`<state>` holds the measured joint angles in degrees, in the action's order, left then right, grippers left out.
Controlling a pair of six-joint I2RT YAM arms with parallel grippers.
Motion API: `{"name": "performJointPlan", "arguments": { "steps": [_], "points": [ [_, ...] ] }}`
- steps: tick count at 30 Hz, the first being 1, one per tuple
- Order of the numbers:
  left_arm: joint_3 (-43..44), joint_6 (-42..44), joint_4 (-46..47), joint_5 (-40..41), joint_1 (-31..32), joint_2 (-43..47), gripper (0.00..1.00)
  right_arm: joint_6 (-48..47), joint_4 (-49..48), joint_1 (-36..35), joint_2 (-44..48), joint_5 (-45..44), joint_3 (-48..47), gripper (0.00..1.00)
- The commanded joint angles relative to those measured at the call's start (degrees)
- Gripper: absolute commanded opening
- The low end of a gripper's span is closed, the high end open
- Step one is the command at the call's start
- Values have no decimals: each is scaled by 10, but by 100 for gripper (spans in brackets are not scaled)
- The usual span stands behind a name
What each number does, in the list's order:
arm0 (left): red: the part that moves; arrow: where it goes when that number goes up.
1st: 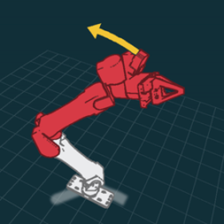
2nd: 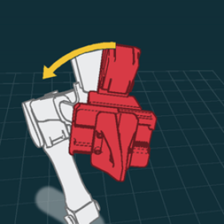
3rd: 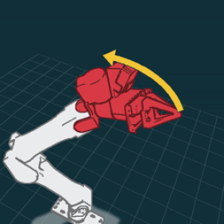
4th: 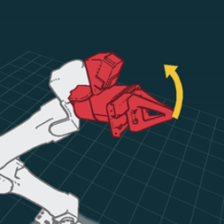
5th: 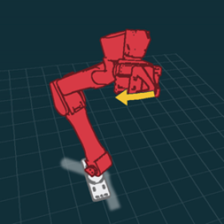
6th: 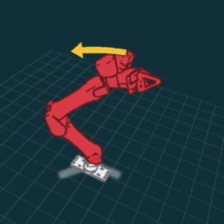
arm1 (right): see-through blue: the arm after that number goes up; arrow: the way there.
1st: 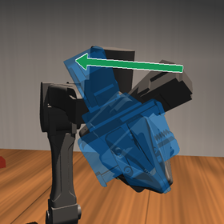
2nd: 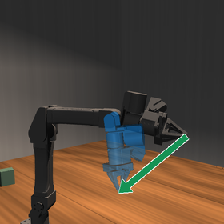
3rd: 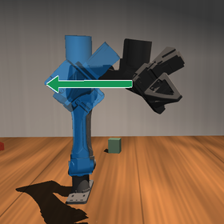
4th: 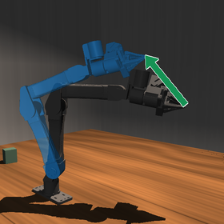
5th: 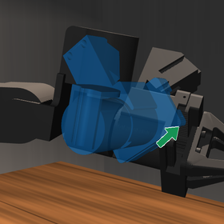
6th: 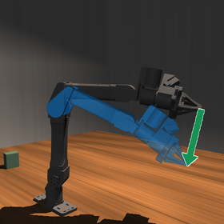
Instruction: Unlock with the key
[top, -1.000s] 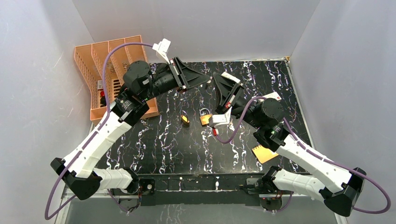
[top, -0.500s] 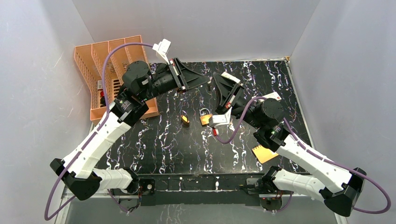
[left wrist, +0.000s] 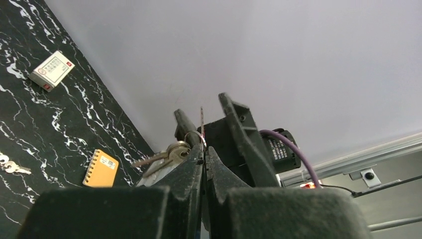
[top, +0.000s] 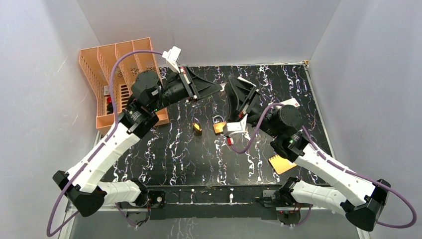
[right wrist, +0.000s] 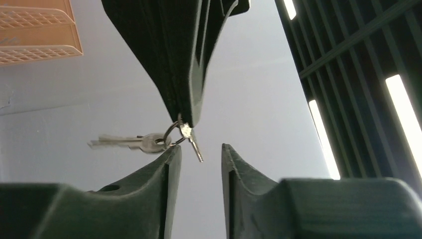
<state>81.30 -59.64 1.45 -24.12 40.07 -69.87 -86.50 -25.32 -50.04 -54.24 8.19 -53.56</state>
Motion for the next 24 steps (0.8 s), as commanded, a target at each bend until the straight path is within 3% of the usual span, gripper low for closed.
{"name": "performJointPlan", "arguments": {
  "steps": [1,5,8,13,16,19,24],
  "points": [
    [-40,10,70,52,0,62,0,38,-2,-4,13,12,-19,50],
    [-65,31,86,103,-1,96,0,87,25,-5,22,19,-21,64],
    [-95,50,107,140,-1,127,0,191,45,-5,32,17,-31,70],
    [-166,85,172,186,-1,181,0,649,102,-5,3,-34,-142,69],
    [-211,105,235,188,-1,207,0,876,139,-4,-35,-1,-205,67],
    [-245,119,293,178,-1,228,0,1035,109,-4,-67,55,-230,67],
    [-274,145,358,150,-1,252,0,1203,-1,-4,-107,140,-219,63]
  ]
}}
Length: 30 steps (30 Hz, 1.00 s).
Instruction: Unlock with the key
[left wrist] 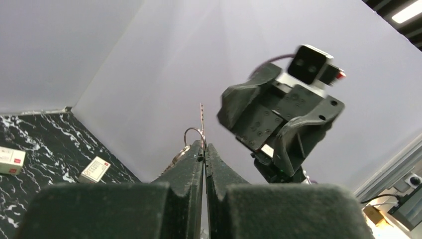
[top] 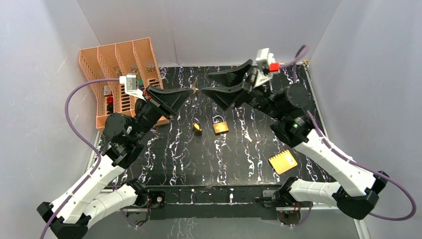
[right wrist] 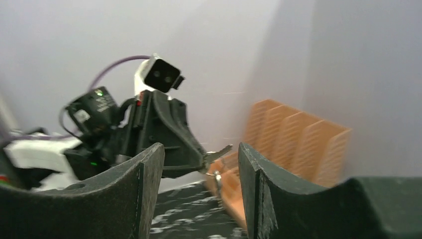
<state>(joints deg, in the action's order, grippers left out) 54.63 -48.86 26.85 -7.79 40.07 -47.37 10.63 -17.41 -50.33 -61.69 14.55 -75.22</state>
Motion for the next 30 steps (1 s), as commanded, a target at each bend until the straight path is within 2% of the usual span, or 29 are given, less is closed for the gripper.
{"name": "performJointPlan", "arguments": {
  "steps": [1,5,13,21,30],
  "points": [
    [-9,42,112,-17,-1,31,0,253,-97,-1,-38,85,0,63],
    [-14,56,139,-31,-1,41,0,311,-134,-1,-49,92,15,60],
    [-13,68,161,-49,-1,43,0,354,-208,-1,-57,84,40,52],
    [-10,70,157,-63,-1,41,0,323,-223,-1,-59,73,21,58],
    [-3,72,154,-73,-1,33,0,324,-231,-1,-86,99,-8,52]
  ]
}}
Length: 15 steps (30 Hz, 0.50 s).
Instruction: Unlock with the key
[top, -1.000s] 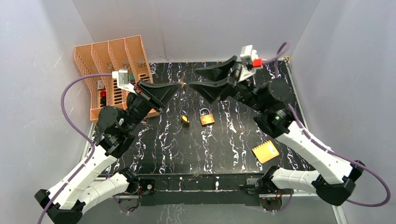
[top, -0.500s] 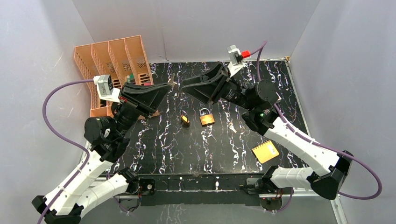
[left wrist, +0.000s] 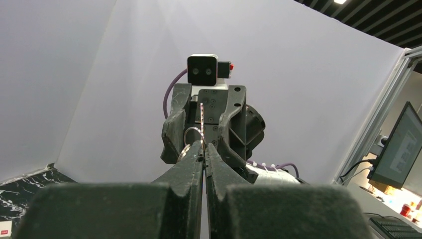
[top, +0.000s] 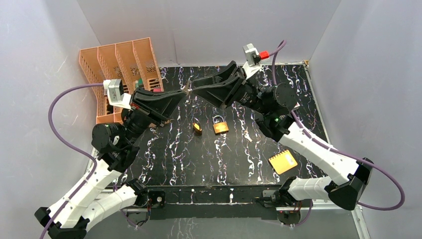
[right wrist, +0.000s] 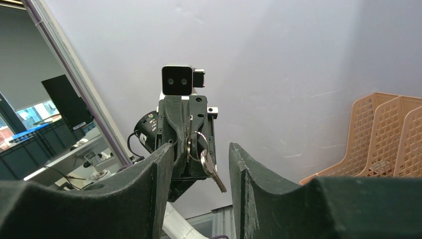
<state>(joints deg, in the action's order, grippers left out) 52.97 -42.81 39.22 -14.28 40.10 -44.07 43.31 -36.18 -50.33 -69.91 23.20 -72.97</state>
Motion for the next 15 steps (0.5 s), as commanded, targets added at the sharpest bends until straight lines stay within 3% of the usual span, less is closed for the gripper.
{"name": "performJointPlan", "arguments": {
  "steps": [1,10,15],
  "points": [
    [14,13,29,-9,-2,-1,0,-1,-49,-1,-8,16,-32,51],
    [19,23,20,-14,-1,-4,0,18,-69,-4,-28,38,-44,32],
    [26,35,5,-16,-1,-7,0,20,-62,-5,-33,54,-53,3]
  ]
}}
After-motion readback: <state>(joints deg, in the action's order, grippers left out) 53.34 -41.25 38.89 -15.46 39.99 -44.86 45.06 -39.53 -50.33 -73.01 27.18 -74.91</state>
